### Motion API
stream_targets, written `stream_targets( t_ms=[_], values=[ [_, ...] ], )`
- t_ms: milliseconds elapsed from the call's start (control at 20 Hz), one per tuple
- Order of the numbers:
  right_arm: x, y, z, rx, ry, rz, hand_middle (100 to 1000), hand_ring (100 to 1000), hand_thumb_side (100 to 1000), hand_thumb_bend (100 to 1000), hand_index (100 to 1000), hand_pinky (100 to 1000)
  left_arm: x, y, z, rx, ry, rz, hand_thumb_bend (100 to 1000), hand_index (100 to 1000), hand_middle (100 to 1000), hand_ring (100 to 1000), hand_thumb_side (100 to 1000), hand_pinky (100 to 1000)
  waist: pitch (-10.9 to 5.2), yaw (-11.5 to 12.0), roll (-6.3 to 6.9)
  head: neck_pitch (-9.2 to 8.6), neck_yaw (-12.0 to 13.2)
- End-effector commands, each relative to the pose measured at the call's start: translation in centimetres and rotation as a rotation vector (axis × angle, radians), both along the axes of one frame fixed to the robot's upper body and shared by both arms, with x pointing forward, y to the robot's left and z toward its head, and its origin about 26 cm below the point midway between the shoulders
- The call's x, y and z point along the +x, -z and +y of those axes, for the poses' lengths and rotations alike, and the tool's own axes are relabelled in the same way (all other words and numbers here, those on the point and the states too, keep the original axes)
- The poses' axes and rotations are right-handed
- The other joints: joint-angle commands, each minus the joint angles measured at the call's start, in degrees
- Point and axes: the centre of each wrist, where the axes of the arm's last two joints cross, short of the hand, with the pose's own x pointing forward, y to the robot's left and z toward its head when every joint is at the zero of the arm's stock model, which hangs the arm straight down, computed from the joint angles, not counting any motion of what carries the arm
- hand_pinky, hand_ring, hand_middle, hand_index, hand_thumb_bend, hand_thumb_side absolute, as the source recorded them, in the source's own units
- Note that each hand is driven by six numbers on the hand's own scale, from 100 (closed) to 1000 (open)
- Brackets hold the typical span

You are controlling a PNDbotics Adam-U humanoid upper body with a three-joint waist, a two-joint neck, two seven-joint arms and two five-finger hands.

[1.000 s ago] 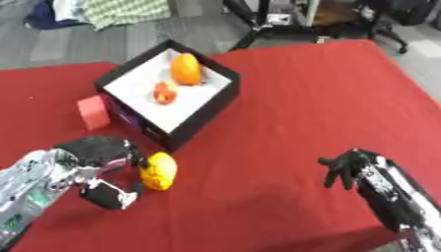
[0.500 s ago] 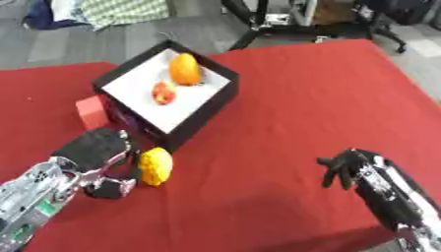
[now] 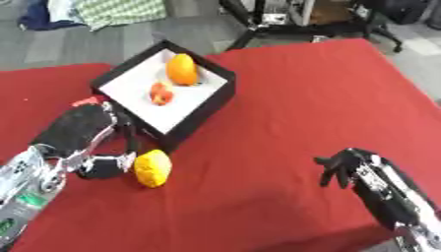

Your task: Pick up objects on the table and place them in the box.

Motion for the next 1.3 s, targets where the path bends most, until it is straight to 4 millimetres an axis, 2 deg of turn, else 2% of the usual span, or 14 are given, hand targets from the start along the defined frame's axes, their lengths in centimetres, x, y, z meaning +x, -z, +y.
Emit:
stream_targets(
  t_ms=[50,150,300,500,600,800,950,1100,1250,1300],
  values=[
    [0.0,-0.8,-0.1,-0.017,-0.008,-0.026,264,466,692,100,566,896,-0.5,-2.3,0.4,0.129,0.067,0.079,223,951,803,785,703,860,-0.18,-0.05,0.81,-0.11,-0.21],
    [0.0,-0.8,-0.1,-0.017,-0.009,-0.025,264,466,689,100,566,896,-0.7,-2.6,0.4,0.254,0.095,0.127,327,990,856,824,794,884,-0.22,-0.07,0.85,-0.11,-0.31],
    [0.0,-0.8,-0.1,-0.018,-0.013,-0.026,264,466,686,100,566,896,-0.2,-1.5,0.3,0.360,0.101,0.183,402,1000,880,842,883,890,-0.22,-0.14,0.84,-0.11,-0.50],
    [0.0,-0.8,-0.1,-0.018,-0.013,-0.026,264,466,699,100,566,896,1.1,0.5,0.2,0.400,0.103,0.221,381,1000,876,836,851,883,-0.11,-0.22,0.79,-0.11,-0.57],
    [0.0,-0.8,-0.1,-0.018,-0.013,-0.026,264,466,700,100,566,896,1.9,1.7,0.2,0.395,0.100,0.237,319,993,868,828,815,877,-0.02,-0.25,0.77,-0.11,-0.59],
    [0.0,-0.8,0.0,-0.018,-0.012,-0.026,264,466,709,100,566,896,3.4,4.0,0.1,0.352,0.123,0.262,273,980,855,818,792,869,0.09,-0.30,0.74,-0.11,-0.83],
    [0.0,-0.8,0.0,-0.018,-0.013,-0.026,264,466,714,100,566,896,4.2,5.1,-0.1,0.345,0.136,0.258,272,955,834,805,765,860,0.16,-0.23,0.72,-0.11,-1.11],
    [0.0,-0.7,0.0,-0.019,-0.012,-0.024,264,466,719,100,566,896,4.7,5.5,-0.1,0.338,0.119,0.203,252,878,745,733,625,821,0.20,-0.09,0.70,-0.11,-1.22],
    [0.0,-0.7,0.0,-0.019,-0.012,-0.024,264,466,719,100,566,896,4.9,6.1,0.0,0.334,0.107,0.163,252,878,745,733,625,821,0.21,-0.09,0.70,-0.11,-1.27],
    [0.0,-0.7,0.0,-0.019,-0.011,-0.024,264,466,708,100,566,895,4.9,6.2,0.0,0.334,0.106,0.158,138,666,489,531,330,737,0.21,-0.08,0.69,-0.11,-1.29]
  ],
)
